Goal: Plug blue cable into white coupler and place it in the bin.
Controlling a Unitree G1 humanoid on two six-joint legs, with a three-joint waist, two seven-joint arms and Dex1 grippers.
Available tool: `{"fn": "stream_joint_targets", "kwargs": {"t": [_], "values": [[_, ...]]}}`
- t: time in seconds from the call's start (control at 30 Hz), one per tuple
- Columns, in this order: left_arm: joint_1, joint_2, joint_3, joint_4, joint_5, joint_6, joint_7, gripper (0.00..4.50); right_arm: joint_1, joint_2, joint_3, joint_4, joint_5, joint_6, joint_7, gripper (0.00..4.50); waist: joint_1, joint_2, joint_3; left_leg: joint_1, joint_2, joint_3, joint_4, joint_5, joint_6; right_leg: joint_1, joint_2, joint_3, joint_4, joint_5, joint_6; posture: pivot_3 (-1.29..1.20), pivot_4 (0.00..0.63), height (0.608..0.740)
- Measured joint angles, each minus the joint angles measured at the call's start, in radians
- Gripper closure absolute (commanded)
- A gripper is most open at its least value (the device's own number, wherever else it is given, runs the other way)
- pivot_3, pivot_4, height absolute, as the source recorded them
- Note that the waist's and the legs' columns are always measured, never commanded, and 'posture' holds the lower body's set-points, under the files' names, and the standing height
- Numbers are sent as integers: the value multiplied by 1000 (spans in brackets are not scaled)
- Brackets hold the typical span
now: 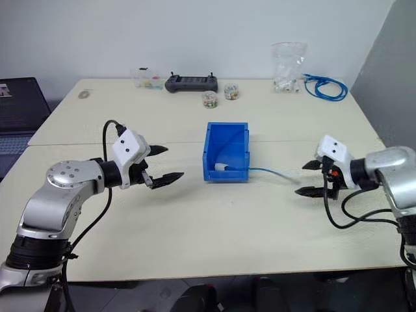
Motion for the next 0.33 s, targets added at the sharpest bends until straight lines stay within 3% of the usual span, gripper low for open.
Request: {"fn": "stream_joint_targets", "kwargs": {"t": [0.17,0.33], "values": [[35,0,43,-37,-28,49,23,0,13,108,-169,-181,203,180,-137,13,2,-1,0,4,0,-2,2,0,0,4,1,-1,4,0,0,0,150,740],[56,0,66,-62,-47,84,47,0,-2,142,-143,-177,214,184,-216,13,4,-1,0,7,0,-1,1,0,0,7,1,-1,0,0,0,0,150,740]]}}
